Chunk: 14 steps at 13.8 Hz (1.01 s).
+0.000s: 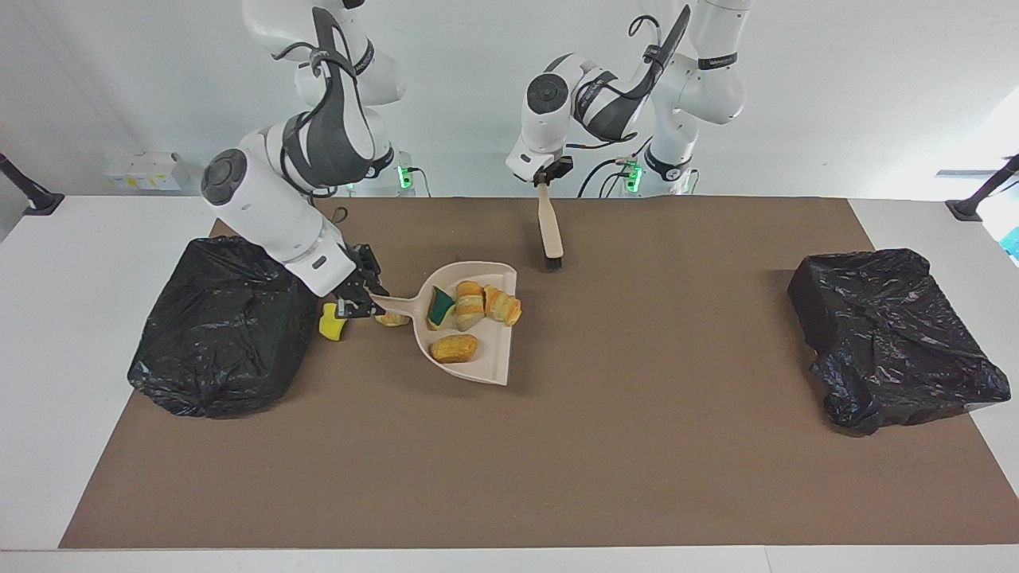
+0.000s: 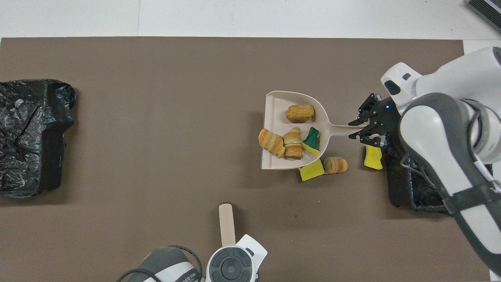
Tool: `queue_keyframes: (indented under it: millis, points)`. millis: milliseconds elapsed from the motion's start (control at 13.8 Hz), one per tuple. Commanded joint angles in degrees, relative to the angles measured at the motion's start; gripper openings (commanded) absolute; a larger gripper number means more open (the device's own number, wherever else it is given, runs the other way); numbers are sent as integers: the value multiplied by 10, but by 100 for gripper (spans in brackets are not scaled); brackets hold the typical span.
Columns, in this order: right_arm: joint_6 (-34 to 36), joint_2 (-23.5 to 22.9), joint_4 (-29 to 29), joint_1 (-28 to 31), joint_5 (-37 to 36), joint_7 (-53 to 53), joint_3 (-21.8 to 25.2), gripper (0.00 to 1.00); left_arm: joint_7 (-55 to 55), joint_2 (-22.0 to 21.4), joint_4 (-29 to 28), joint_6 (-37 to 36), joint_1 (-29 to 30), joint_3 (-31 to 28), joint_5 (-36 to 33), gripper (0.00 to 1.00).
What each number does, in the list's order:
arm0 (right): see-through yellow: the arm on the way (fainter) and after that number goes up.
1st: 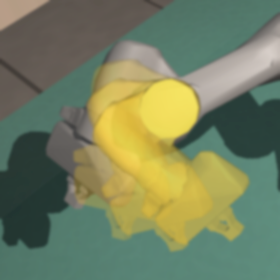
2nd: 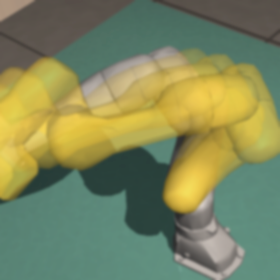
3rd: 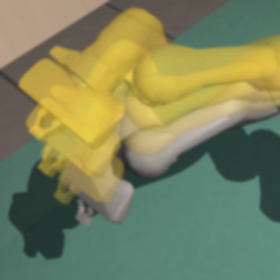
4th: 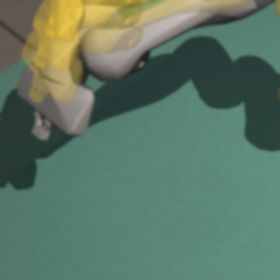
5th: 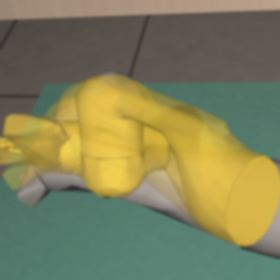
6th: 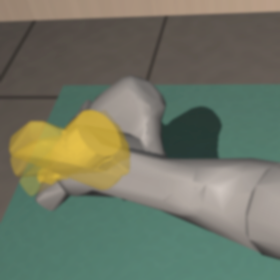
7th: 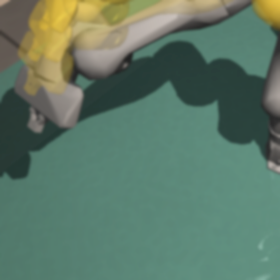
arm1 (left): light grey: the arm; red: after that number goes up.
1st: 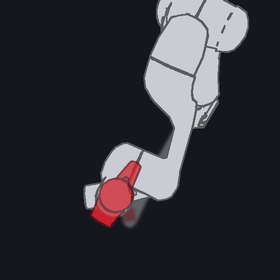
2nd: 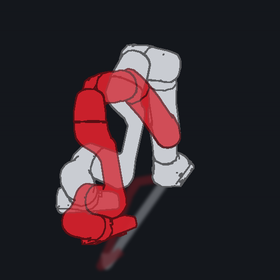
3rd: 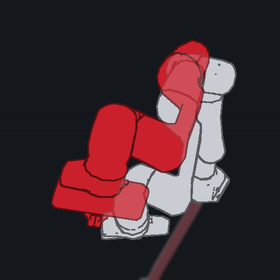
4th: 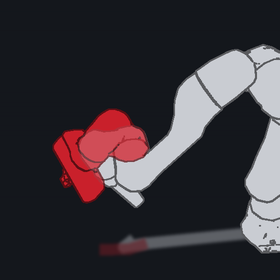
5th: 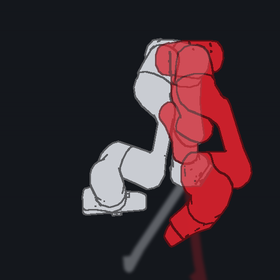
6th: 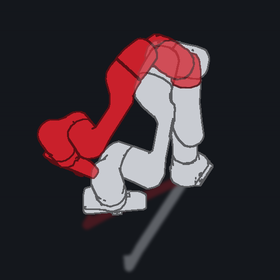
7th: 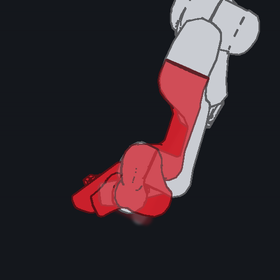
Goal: Sweep and dump trash in bin
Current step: 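Carry the loaded dustpan with the right gripper toward the bin nearest it, then tip the dustpan over the bin with the right gripper while the left gripper withdraws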
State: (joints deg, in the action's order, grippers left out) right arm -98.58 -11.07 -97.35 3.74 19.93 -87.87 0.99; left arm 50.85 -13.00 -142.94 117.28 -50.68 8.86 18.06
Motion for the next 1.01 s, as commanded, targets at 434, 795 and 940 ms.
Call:
queue_keyframes:
  millis: [434,795,940]
  points:
    - [52,39,37,104,-165,-140,5,0,14,-20,-46,48,-11,-6,0,0]
    - [42,78,33,127,-246,-201,20,0,8,-5,-37,53,7,-8,0,57]
    - [38,88,33,144,-285,-201,24,0,3,5,-27,52,26,-8,0,67]
